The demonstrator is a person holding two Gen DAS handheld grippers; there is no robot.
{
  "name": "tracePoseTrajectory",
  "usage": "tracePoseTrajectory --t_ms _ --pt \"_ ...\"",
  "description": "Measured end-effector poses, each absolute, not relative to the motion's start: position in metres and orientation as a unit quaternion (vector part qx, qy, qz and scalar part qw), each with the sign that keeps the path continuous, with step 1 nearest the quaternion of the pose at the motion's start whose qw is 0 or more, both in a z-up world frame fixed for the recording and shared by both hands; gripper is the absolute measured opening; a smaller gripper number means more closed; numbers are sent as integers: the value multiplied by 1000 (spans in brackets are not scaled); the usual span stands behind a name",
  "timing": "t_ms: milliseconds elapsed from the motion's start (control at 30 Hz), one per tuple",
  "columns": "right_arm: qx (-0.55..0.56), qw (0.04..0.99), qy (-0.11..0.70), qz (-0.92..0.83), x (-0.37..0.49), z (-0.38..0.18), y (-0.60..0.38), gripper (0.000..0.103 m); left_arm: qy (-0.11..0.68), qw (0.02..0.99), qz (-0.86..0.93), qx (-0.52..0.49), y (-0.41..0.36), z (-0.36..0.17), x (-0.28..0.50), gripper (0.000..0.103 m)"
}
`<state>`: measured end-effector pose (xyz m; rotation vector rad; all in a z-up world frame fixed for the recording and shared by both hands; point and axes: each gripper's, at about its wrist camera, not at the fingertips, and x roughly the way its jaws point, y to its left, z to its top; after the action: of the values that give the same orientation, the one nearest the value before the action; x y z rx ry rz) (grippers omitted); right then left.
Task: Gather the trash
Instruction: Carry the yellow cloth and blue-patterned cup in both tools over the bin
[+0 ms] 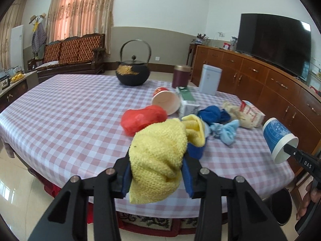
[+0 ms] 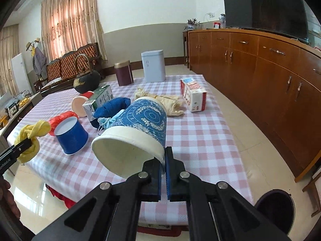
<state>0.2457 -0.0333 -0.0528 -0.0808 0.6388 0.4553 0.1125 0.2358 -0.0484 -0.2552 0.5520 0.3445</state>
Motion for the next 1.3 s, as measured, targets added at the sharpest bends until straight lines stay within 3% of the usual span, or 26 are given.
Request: tracePoseTrajectory --t_ms 667,1300 --pt "1 945 290 147 191 -24 -147 3 262 960 62 -80 122 -17 125 43" --pt "36 952 299 51 172 -32 -262 3 280 958 -53 -37 4 -19 157 43"
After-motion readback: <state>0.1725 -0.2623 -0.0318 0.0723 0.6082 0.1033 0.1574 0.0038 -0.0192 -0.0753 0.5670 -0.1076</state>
